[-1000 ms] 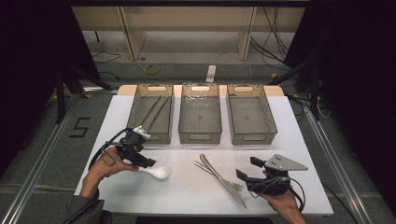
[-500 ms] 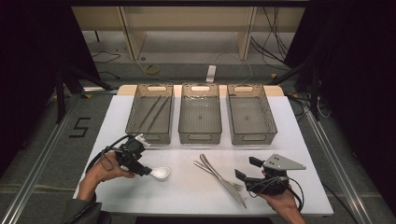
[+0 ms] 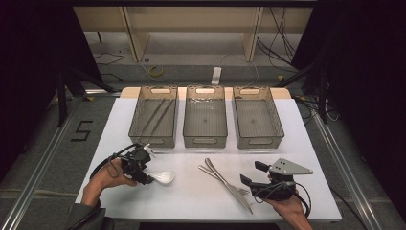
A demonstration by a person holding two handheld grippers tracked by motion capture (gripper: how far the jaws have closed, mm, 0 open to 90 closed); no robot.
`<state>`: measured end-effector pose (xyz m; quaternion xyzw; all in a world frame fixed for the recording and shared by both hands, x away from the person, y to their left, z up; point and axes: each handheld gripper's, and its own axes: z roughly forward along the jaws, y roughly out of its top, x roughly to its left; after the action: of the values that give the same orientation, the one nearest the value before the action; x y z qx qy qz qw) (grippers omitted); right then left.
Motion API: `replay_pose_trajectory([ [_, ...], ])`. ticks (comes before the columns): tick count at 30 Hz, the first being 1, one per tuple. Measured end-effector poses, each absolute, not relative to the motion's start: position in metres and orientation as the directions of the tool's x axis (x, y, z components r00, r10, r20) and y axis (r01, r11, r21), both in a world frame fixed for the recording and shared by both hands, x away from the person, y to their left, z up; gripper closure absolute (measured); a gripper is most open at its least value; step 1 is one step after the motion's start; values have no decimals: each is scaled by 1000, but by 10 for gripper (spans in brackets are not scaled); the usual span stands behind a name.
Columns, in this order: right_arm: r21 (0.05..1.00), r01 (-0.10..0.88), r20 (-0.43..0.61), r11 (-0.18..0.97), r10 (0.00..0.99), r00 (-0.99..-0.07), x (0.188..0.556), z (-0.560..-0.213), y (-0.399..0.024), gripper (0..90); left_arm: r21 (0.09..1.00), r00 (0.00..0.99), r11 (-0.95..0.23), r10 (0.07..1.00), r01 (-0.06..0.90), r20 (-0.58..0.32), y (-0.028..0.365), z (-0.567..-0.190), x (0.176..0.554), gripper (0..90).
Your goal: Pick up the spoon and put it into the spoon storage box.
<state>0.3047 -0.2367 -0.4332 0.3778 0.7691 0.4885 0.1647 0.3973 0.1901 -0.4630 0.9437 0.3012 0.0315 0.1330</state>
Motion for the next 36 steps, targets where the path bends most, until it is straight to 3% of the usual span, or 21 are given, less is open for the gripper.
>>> replay_pose_trajectory([
  [11,875,420,115,239,741,-661,304,-433,-236,274,260,835,-805,551,533,-7,187,-465,398,437],
  [16,875,421,114,241,741,-661,304,-433,-236,274,265,840,-809,542,525,-11,186,-464,397,510],
  [29,874,421,113,241,742,-661,304,-433,-236,274,281,847,-808,531,517,-32,189,-464,398,809],
  [36,874,421,113,242,741,-661,304,-433,-236,274,280,838,-800,545,531,-34,189,-463,399,849],
])
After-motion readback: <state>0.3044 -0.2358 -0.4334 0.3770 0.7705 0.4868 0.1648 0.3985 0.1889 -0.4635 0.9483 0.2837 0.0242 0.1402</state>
